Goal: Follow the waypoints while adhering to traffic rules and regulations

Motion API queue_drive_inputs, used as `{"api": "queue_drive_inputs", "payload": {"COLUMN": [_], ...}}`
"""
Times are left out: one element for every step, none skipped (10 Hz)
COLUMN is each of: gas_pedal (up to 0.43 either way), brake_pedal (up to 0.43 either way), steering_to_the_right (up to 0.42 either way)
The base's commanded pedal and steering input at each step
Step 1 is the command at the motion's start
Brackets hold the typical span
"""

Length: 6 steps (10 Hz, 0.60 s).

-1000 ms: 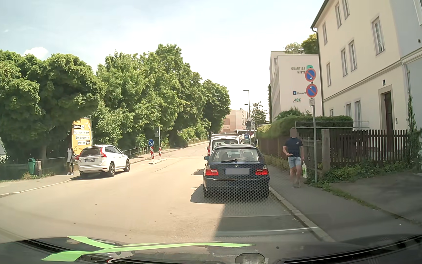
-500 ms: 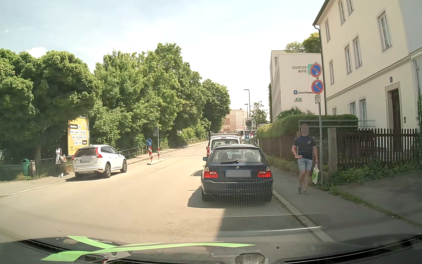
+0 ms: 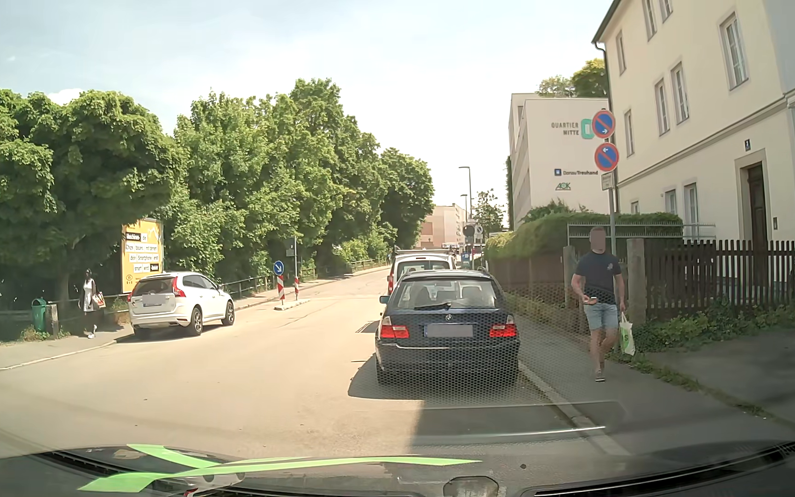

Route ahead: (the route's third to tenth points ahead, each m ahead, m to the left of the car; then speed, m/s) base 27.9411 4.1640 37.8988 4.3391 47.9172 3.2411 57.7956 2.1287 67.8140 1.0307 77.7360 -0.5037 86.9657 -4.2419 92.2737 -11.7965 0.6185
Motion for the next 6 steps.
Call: {"api": "queue_drive_inputs", "payload": {"gas_pedal": [0.000, 0.000, 0.000, 0.000, 0.000, 0.000], "brake_pedal": [0.226, 0.232, 0.238, 0.250, 0.250, 0.250], "steering_to_the_right": [-0.001, -0.001, -0.001, -0.001, -0.002, -0.002]}}
